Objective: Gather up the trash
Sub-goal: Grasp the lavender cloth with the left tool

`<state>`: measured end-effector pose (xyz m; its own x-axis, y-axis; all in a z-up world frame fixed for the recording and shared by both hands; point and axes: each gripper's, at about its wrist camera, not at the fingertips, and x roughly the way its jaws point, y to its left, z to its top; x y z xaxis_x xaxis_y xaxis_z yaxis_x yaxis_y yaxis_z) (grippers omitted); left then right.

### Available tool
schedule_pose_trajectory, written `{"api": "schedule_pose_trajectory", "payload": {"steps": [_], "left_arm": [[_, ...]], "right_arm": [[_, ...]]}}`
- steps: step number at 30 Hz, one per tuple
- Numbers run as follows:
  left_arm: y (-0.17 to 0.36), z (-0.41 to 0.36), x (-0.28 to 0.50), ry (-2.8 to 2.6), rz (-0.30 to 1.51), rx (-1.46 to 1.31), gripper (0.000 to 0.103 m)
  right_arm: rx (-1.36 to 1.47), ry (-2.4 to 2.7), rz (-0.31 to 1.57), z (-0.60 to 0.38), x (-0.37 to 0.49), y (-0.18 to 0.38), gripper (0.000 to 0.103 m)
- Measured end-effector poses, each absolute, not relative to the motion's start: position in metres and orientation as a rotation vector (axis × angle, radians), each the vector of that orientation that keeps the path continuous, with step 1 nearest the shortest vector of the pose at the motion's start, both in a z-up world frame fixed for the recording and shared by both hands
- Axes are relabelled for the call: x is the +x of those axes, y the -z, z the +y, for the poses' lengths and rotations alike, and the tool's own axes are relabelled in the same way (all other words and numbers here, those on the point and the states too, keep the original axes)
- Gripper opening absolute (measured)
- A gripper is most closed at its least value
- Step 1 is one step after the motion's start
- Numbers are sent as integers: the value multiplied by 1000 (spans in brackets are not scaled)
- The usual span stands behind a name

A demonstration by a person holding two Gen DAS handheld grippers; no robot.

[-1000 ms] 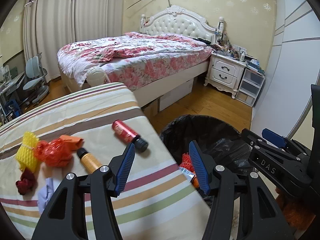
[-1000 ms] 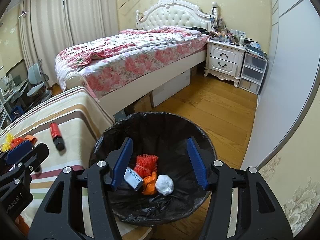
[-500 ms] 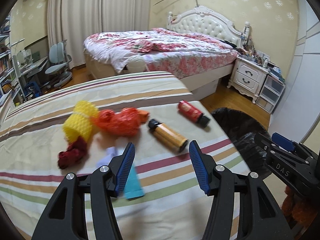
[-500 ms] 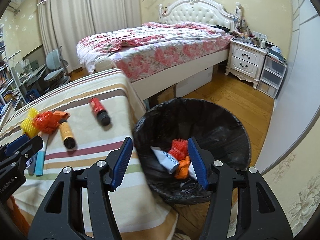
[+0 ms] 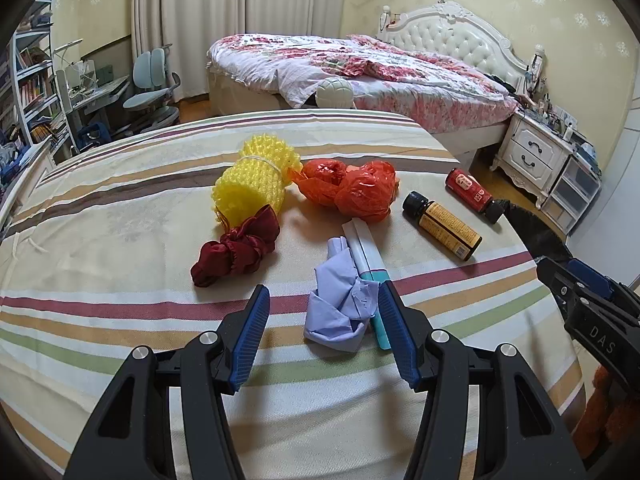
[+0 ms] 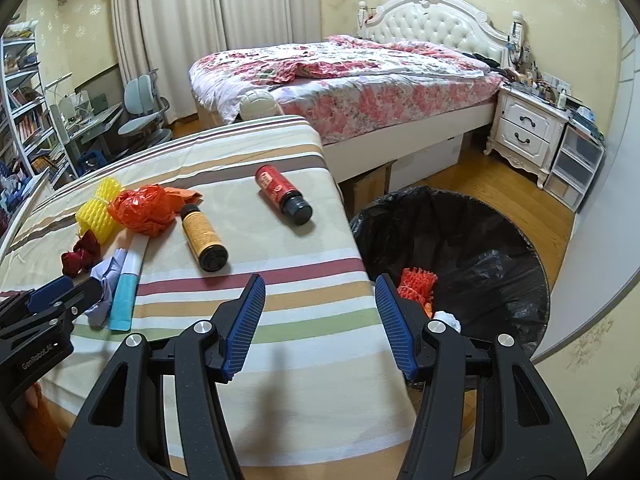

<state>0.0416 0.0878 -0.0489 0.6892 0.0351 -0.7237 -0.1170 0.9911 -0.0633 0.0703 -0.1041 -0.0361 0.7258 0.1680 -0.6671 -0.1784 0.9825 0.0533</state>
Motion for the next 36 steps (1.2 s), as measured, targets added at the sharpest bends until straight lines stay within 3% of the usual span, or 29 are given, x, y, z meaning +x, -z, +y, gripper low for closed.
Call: {"api": "schedule_pose_trajectory", "payload": {"steps": [6,13,36], "left_arm": [[56,89,45,-55,839,-117,55],[61,90,44,-17,864,-123,30],[34,126,-3,-60,772,-136,29]], "right_arm": [[-29,-211,742,-93,69,37,56],[-36,-222,747,-88,68,39,56],[-120,-365,750,-22,55,32,56]]}}
